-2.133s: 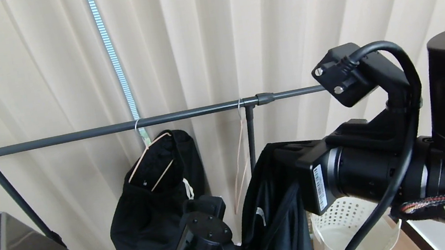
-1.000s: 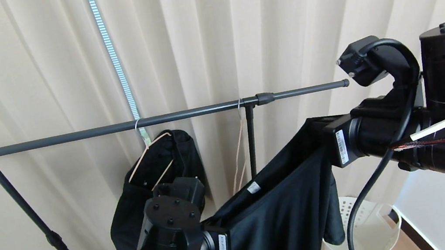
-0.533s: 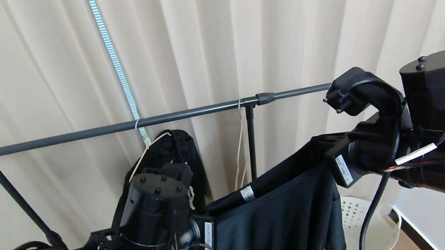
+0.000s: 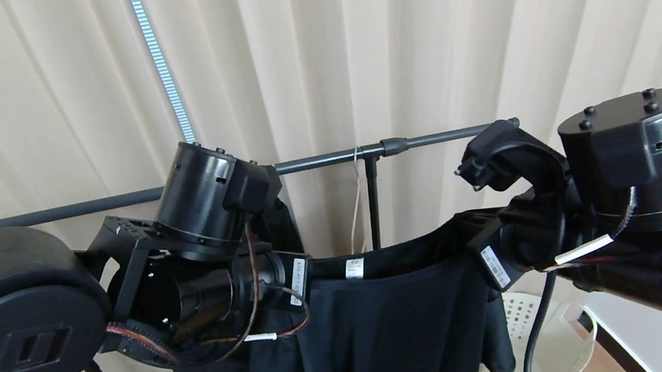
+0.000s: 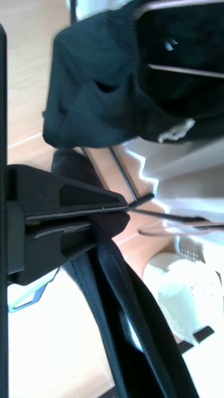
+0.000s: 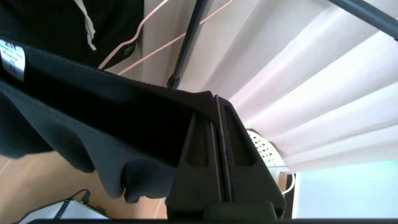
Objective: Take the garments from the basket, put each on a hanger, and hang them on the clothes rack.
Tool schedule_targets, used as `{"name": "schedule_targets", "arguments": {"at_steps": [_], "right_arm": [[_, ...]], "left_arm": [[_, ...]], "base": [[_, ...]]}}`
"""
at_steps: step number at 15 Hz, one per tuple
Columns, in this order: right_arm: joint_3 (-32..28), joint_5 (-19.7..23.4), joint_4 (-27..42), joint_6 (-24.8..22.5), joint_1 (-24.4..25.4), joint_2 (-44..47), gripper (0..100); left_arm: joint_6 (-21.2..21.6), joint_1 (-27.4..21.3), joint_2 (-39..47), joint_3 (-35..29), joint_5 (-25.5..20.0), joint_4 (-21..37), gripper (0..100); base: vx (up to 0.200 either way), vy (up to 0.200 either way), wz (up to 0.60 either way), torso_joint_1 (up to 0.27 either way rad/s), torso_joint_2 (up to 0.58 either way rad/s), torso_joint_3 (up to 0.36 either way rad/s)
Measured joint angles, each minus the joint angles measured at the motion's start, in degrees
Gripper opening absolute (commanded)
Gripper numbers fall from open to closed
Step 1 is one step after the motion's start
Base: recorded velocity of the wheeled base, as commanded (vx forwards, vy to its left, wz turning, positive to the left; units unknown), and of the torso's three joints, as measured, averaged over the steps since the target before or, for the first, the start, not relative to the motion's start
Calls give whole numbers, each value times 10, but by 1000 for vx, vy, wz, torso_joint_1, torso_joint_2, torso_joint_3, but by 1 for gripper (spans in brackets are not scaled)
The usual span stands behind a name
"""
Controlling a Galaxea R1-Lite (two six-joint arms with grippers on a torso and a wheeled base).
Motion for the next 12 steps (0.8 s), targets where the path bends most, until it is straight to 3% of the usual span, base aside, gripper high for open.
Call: {"name": "schedule_targets", "arguments": {"at_steps": [7, 9, 12], "right_arm": [[-4, -32, 17, -5, 13, 15, 0], [-4, -33, 64, -6, 21, 7, 0], [-6, -31, 123, -6, 74, -16, 0]], "left_arm": [[20, 4, 15, -14, -12, 10, 0], [21, 9, 16, -17, -33, 7, 0], [28, 22, 17, -35, -72, 7, 0]], "base": [[0, 0, 0, 0, 0, 0], [0, 0, 0, 0, 0, 0], [0, 0, 0, 0, 0, 0]]}}
